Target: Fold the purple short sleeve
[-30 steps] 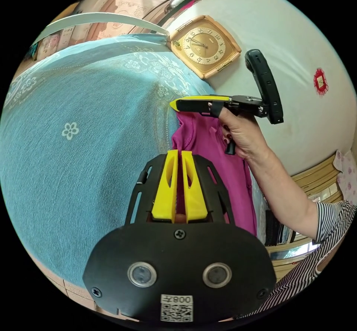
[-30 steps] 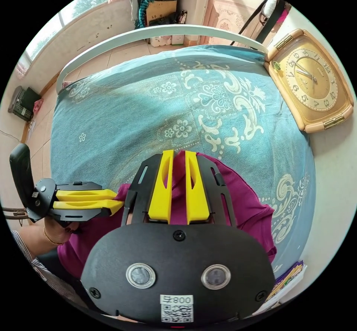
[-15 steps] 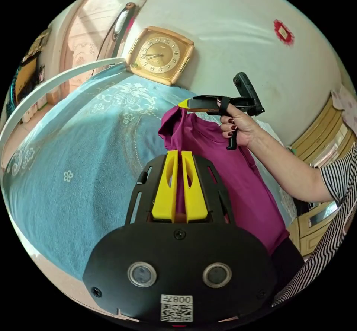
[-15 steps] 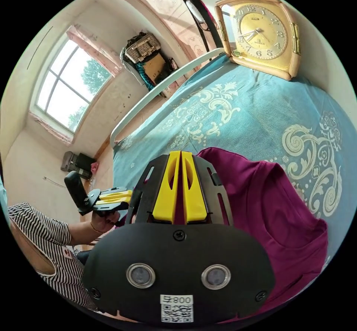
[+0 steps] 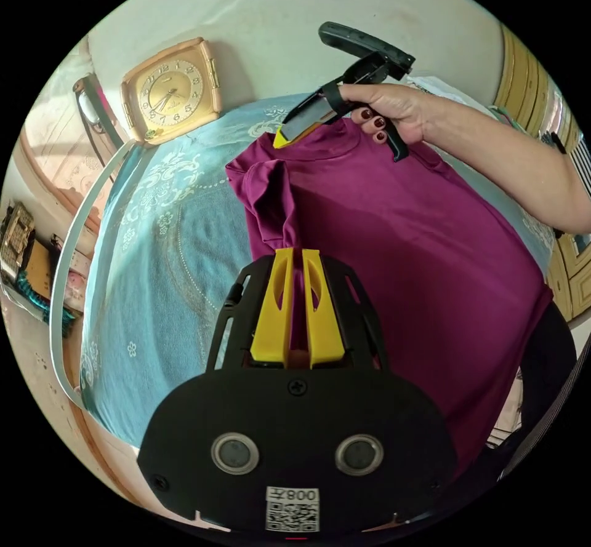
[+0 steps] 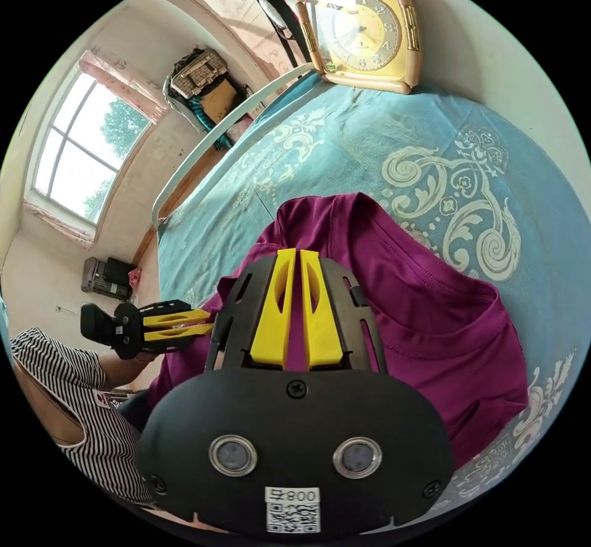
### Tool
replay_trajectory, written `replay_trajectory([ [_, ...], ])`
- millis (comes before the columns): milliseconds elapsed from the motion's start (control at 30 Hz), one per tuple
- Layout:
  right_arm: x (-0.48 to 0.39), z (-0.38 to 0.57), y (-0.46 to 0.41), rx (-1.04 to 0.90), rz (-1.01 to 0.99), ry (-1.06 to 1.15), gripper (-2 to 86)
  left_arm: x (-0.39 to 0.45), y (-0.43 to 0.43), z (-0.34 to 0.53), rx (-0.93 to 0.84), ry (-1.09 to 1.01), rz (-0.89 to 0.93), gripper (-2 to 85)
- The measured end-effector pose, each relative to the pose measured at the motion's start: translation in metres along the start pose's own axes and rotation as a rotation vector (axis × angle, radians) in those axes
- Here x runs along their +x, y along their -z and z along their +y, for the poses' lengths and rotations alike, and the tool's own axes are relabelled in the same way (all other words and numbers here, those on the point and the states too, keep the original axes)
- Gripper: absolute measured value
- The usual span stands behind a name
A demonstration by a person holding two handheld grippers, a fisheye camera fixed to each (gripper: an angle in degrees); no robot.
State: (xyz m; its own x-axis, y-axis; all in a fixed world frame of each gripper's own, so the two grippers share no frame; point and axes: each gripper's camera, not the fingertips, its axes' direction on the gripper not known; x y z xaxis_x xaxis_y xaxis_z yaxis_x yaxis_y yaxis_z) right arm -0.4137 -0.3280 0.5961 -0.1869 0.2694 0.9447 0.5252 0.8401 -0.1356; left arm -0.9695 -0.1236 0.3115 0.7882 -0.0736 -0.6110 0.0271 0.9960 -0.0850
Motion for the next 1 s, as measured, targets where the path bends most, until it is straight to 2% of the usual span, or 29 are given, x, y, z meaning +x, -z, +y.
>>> replay_trajectory([
  [133, -0.021, -0.032, -0.023, -0.083, 0.077, 0.109, 3.2, 0.032, -0.019, 0.001, -0.022, -0.043, -0.059, 2.7],
  [400, -0.020, -0.058, -0.057, -0.178, 0.124, 0.135, 1.7, 0.077, -0.054, 0.011, -0.029, -0.093, -0.113, 2.6],
  [567, -0.010, -0.063, -0.049, -0.145, 0.003, 0.135, 0.0, 0.097, -0.070, 0.019, -0.012, -0.086, -0.177, 2.3],
  [733, 0.012, -0.073, -0.018, 0.054, -0.233, 0.087, 0.1, 0.120, -0.083, 0.027, 0.013, -0.138, -0.294, 2.2],
  [800, 0.021, -0.079, -0.015, 0.066, -0.276, 0.059, 0.3, 0.130, -0.092, 0.028, 0.001, -0.175, -0.328, 2.2],
  [867, 0.026, -0.080, -0.018, 0.027, -0.257, 0.048, 0.6, 0.145, -0.106, 0.030, -0.018, -0.233, -0.353, 2.2],
  [1000, 0.008, -0.068, -0.026, -0.078, -0.086, 0.115, 3.0, 0.164, -0.123, 0.034, -0.025, -0.274, -0.393, 2.1],
])
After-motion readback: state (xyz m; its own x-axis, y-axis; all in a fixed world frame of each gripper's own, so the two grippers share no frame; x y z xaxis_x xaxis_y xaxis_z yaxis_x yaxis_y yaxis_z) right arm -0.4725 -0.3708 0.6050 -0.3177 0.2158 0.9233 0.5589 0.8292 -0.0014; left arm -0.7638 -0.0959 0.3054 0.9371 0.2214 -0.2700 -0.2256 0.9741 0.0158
